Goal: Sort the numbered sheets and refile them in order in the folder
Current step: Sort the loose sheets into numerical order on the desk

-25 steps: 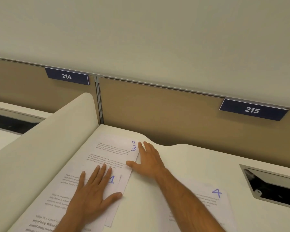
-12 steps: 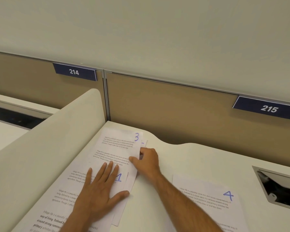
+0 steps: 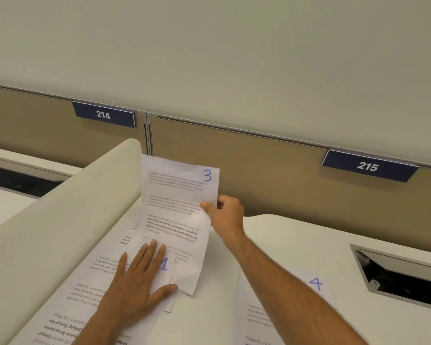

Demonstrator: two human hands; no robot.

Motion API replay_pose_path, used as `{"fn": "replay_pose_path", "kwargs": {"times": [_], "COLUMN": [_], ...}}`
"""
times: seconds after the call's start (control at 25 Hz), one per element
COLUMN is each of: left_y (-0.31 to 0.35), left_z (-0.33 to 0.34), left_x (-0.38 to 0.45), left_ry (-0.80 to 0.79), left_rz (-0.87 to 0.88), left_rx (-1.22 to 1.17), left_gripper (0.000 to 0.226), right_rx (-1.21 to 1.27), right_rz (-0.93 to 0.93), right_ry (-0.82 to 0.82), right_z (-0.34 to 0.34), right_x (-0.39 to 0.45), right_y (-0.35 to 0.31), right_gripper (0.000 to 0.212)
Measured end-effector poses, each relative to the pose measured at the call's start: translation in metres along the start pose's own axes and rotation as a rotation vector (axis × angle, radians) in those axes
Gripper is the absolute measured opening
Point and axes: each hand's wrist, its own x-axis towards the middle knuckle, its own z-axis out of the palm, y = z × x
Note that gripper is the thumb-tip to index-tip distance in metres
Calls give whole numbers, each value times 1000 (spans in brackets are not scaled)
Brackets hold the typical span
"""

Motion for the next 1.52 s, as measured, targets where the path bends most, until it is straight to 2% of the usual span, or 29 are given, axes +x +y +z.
{"fn": "replay_pose_path", "kwargs": {"times": [0.12, 0.28, 0.36, 0.44, 0.48, 0.56, 0.6, 0.68, 0.8, 0.84, 0.92, 1.0, 1.24, 1.36, 1.52], "left_y": [-1, 6, 17, 43, 57, 89, 101, 124, 155, 165, 182, 189, 191, 189, 183], "left_z": [1, 1, -3, -17, -21, -32, -34, -34, -38, -39, -36, -23, 8, 10, 10], "left_x": [-2, -3, 3, 10, 13, 13, 13, 7, -7, -12, -19, -22, -29, -31, -34], "left_ry": [-3, 4, 101, 125, 165, 230, 223, 153, -94, -171, -235, -195, -105, -110, -141], "left_rz": [30, 29, -1, -75, -107, -188, -242, -319, -405, -410, -380, -363, -368, -339, -319], "left_rx": [59, 117, 21, -279, -487, -897, -1078, -1304, -1462, -1476, -1457, -1399, -1334, -1279, -1196], "left_gripper": [95, 91, 94, 89, 76, 30, 23, 17, 38, 41, 35, 29, 40, 30, 35], "right_rx": [61, 145, 217, 254, 264, 258, 245, 248, 243, 235, 221, 210, 214, 227, 198], "right_rz": [-6, 8, 46, 96, 128, 196, 227, 274, 346, 374, 419, 445, 506, 489, 485], "right_ry": [68, 124, 83, 40, 23, 9, 8, 6, -29, -54, -111, -136, -93, -7, 56], "right_z": [-44, -107, -138, -168, -180, -203, -213, -234, -254, -258, -261, -261, -251, -247, -248], "right_x": [10, 10, 0, -15, -24, -43, -52, -70, -98, -107, -122, -135, -180, -191, -197], "right_y": [-19, -27, -25, -19, -12, 5, 15, 33, 56, 64, 79, 92, 120, 127, 132], "right_gripper": [19, 6, 10, 17, 18, 15, 13, 15, 19, 19, 19, 20, 17, 15, 19]}}
